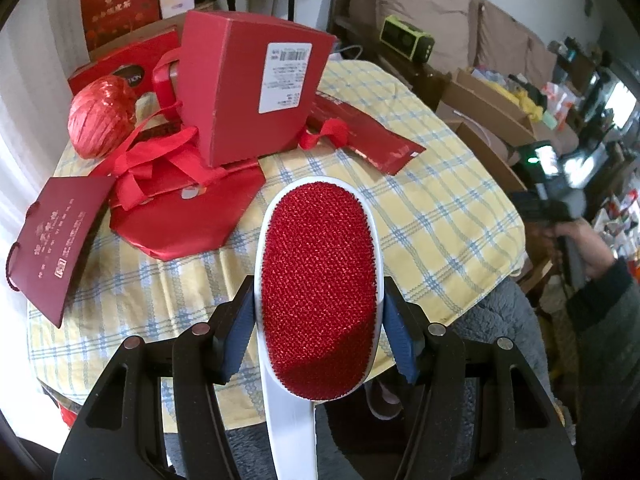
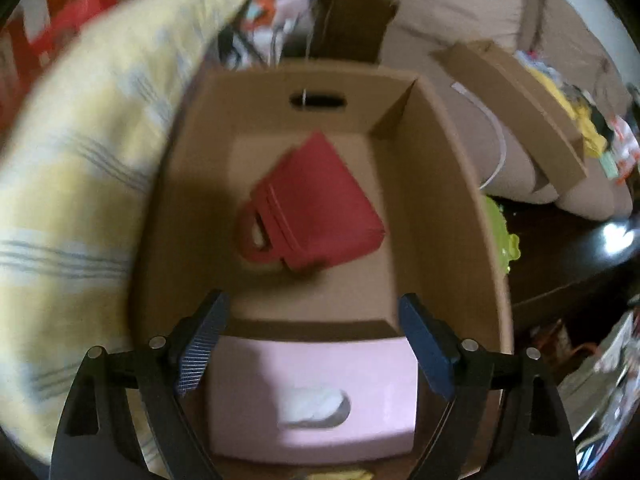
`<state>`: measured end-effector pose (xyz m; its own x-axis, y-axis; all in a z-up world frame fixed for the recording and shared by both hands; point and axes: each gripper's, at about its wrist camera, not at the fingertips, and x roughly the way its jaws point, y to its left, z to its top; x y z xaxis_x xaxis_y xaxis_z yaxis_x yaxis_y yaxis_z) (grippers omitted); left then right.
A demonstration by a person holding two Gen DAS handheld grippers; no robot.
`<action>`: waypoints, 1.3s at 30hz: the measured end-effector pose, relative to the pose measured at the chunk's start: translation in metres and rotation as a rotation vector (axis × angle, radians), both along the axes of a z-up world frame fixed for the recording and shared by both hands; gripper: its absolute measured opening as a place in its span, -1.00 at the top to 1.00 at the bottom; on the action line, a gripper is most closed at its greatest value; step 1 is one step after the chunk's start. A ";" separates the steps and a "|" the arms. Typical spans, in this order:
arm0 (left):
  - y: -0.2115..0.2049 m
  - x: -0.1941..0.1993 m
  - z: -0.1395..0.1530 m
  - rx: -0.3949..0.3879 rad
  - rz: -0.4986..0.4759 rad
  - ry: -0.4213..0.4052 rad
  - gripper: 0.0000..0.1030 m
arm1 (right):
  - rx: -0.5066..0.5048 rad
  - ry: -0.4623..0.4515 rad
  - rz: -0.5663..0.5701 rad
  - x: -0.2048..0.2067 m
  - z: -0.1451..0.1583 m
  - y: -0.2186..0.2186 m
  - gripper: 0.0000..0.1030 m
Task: Organize objects
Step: 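Drop the red handbag box into the cardboard box with the right gripper while left holds roller, then lower the lint roller into the cardboard box and open the left gripper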
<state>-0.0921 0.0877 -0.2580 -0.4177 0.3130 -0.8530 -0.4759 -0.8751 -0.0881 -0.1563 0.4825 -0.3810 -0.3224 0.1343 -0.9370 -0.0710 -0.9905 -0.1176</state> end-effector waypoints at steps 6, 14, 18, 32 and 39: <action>0.004 -0.004 -0.010 -0.023 0.006 -0.019 -0.09 | 0.063 -0.044 0.022 -0.027 -0.036 0.001 -0.86; 0.007 -0.005 -0.019 -0.060 0.008 -0.020 -0.09 | 0.126 -0.012 -0.093 -0.041 -0.048 0.032 -0.91; 0.006 -0.007 -0.022 -0.066 0.013 -0.025 -0.09 | 0.155 0.046 -0.201 -0.038 -0.036 0.058 -0.88; 0.041 0.006 0.041 0.080 -0.055 0.036 -0.09 | -0.016 0.233 -0.301 0.035 0.083 0.066 -0.89; 0.106 -0.010 0.080 0.402 -0.037 -0.046 -0.09 | -0.062 0.186 -0.404 0.103 0.064 0.076 -0.94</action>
<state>-0.1023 0.1942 -0.1780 -0.3644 0.6394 -0.6771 -0.4938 -0.7491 -0.4417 -0.0534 0.5582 -0.3166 -0.4193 0.2289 -0.8785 -0.4675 -0.8840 -0.0073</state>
